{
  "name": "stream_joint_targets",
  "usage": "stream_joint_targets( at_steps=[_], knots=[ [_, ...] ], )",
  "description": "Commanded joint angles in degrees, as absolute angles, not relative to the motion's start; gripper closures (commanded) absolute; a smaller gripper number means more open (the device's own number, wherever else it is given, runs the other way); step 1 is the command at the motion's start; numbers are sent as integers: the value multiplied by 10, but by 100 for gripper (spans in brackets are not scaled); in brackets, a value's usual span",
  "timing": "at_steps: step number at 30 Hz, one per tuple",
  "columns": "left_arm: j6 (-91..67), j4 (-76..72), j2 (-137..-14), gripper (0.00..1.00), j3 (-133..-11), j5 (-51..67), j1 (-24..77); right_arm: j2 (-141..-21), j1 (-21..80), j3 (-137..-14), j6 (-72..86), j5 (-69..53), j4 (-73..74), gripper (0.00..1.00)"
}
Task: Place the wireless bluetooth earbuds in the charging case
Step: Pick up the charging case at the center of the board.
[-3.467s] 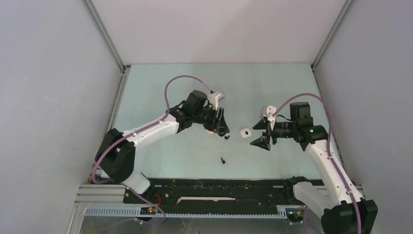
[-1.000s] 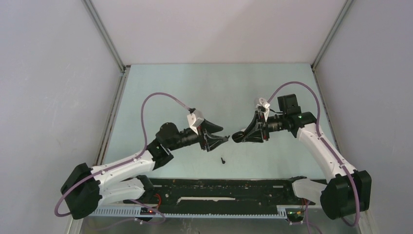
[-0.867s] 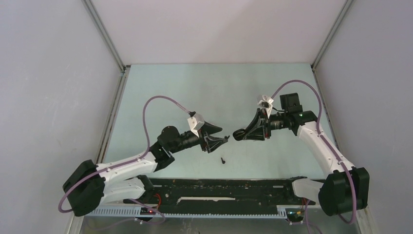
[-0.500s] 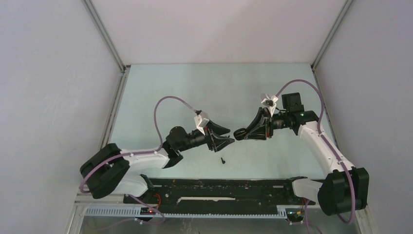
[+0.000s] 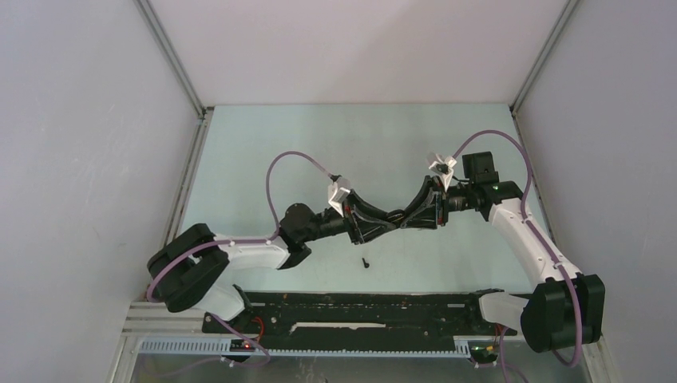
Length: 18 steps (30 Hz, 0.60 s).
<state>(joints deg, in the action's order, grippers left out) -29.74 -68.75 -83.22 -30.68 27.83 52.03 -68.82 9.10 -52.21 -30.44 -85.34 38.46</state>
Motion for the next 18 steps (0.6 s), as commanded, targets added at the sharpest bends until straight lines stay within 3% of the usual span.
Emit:
stream_joint_targets(
  at_steps=[1,5,8,14,18],
  knots=[
    [-312,-717,-844,62,-334,304,525,-688,88,-539,-315,-870,385,100],
    [-309,-708,-849,79,-338,317,526,-688,89,-539,-314,-855,385,88],
    [-269,-664,-839,87,-336,323,529,-683,88,-539,-327,-828,391,70],
    [-75,-414,-770,91,-338,256,568,-657,97,-539,-411,-721,436,43],
    [14,-257,-751,90,-362,243,590,-635,127,-539,-506,-645,484,43]
  ],
)
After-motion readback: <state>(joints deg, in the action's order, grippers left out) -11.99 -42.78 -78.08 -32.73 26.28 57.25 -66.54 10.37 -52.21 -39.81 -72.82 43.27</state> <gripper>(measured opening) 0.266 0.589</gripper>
